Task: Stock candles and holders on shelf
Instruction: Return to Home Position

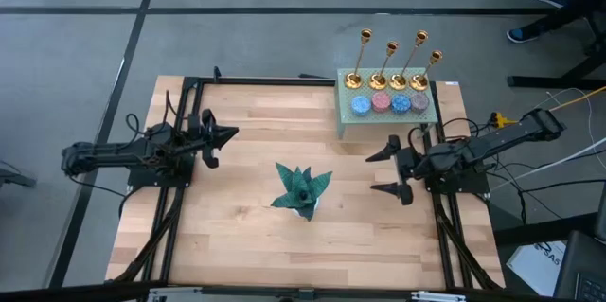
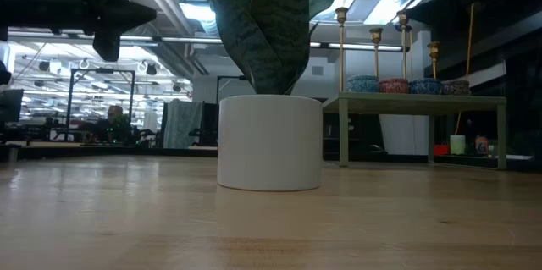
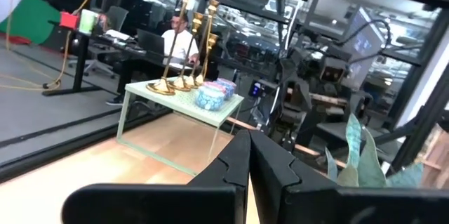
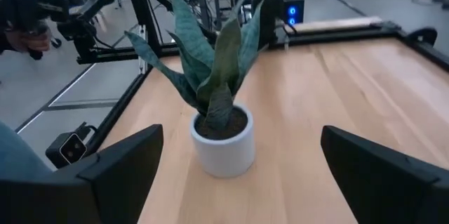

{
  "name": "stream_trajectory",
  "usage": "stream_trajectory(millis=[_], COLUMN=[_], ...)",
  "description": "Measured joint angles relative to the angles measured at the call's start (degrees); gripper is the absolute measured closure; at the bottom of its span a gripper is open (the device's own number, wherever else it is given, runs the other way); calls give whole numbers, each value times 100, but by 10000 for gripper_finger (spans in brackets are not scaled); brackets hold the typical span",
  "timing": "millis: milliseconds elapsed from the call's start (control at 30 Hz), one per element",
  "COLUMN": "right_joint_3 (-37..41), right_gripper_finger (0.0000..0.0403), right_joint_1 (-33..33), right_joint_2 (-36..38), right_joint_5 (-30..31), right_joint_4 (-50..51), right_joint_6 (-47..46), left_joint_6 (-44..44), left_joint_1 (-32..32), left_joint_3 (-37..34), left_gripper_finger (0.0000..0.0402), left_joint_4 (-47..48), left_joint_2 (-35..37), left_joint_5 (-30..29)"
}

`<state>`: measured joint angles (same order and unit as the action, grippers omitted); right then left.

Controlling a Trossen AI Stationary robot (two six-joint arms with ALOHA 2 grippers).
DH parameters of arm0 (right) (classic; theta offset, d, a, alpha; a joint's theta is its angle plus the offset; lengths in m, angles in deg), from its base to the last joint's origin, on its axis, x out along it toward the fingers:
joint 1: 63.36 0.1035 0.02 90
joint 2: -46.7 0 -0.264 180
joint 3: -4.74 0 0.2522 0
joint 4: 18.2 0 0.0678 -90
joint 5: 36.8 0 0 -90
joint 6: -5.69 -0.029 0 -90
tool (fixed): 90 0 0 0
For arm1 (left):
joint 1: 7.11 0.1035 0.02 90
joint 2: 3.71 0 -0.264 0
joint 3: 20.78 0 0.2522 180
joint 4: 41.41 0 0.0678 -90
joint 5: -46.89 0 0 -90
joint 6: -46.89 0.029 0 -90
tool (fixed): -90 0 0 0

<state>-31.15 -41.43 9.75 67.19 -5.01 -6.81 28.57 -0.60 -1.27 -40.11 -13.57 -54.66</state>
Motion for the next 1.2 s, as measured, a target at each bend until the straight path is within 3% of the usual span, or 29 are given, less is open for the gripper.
stream_trajectory(millis=[233,567,967,1200], right_joint_3=[0,0,0,0], right_gripper_finger=[13,13,13,13], right_joint_1=[-2,0,-2,-2], right_joint_2=[112,112,112,112], right_joint_5=[-34,-307,-524,-647], right_joint_4=[-295,-816,-1215,-1205], right_joint_6=[383,532,571,748], left_joint_6=[48,514,714,760], left_joint_1=[-2,-2,-2,-2], left_joint_3=[-502,-526,-526,-526], left_gripper_finger=[396,396,396,396], left_joint_4=[-189,-90,775,801], left_joint_2=[409,537,533,535], left_joint_5=[62,93,832,1202])
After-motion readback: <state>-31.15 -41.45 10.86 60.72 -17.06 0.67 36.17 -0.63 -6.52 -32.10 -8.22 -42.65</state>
